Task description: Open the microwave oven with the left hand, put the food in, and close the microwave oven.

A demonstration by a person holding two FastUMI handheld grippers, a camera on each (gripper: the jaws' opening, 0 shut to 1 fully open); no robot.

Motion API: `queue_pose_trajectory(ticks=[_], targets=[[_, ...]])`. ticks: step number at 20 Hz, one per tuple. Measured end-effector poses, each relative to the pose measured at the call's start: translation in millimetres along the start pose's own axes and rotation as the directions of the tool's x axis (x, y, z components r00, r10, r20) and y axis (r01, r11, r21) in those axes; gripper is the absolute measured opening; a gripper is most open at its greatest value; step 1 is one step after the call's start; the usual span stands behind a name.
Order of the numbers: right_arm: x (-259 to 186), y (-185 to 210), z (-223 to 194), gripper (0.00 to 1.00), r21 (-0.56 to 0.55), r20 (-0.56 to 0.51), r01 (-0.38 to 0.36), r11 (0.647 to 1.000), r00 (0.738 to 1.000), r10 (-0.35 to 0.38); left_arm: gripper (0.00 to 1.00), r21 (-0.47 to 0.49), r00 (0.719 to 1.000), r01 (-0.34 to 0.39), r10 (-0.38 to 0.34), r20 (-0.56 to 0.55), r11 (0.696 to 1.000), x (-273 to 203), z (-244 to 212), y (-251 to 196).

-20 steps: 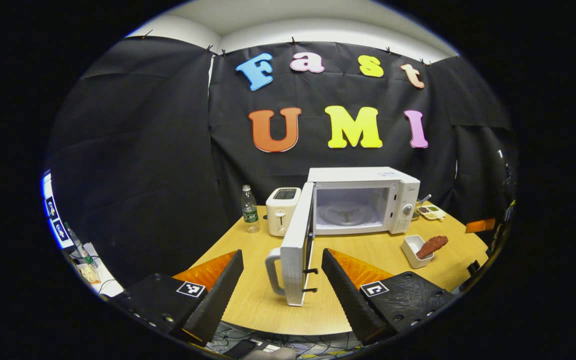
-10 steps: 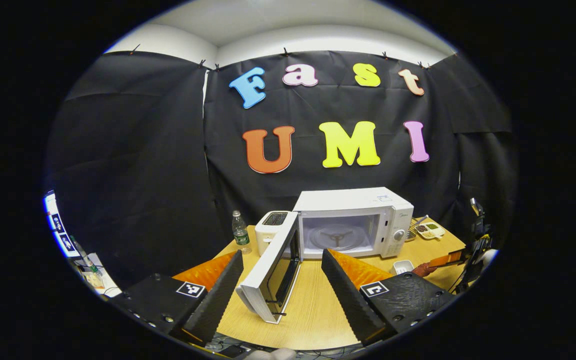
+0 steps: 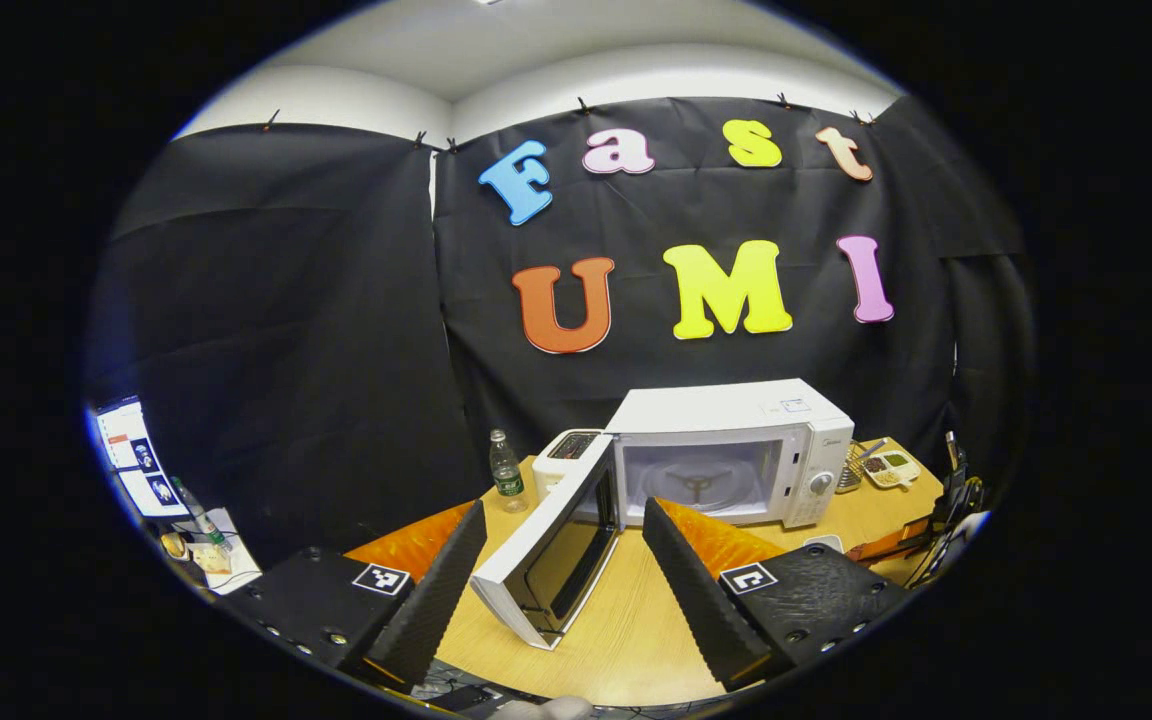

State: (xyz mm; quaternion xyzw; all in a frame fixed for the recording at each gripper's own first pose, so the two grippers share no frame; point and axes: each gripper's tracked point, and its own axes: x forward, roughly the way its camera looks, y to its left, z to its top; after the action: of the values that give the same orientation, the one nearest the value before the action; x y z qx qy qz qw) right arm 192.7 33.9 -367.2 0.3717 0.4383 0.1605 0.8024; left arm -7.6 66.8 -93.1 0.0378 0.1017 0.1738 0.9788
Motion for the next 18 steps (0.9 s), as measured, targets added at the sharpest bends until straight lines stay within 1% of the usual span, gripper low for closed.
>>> queue_pose_trajectory(ticks=[1,2,3,7,10,13,15,18], targets=[[0,1,0,0.10,0.010,-0.010,-0.003,1.000,1.000,0.003,0.96,-0.001,1.000,-0.009,0.009,0.003,1.000,-2,2,-2],[-2,4,-1,0.19,0.011,-0.022,-0.003,1.000,1.000,0.003,0.96,-0.002,1.000,-0.014,0.014,0.002,1.000,-4,2,-2],[-3,6,1,0.17,-0.001,-0.024,-0.002,1.000,1.000,0.001,0.96,0.001,1.000,-0.019,0.019,0.002,1.000,-6,1,-2],[-17,19,12,0.15,-0.063,0.012,-0.011,0.998,1.000,0.012,0.96,0.015,1.000,-0.031,0.031,0.002,0.999,-12,0,5],[-29,46,21,0.15,-0.063,0.046,-0.046,0.997,0.998,0.049,0.97,0.007,1.000,-0.028,0.028,0.006,1.000,-11,-1,14],[-39,83,30,0.15,-0.076,0.110,-0.079,0.994,0.990,0.087,0.97,0.014,1.000,0.005,-0.006,0.018,1.000,-6,-2,20],[-44,109,30,0.15,-0.081,0.155,-0.095,0.992,0.982,0.107,0.97,0.014,0.998,0.057,-0.058,0.024,0.998,-2,0,20],[-38,146,28,0.15,-0.050,0.241,-0.110,0.993,0.963,0.119,0.96,0.033,0.992,0.118,-0.119,0.041,0.992,7,3,32]])
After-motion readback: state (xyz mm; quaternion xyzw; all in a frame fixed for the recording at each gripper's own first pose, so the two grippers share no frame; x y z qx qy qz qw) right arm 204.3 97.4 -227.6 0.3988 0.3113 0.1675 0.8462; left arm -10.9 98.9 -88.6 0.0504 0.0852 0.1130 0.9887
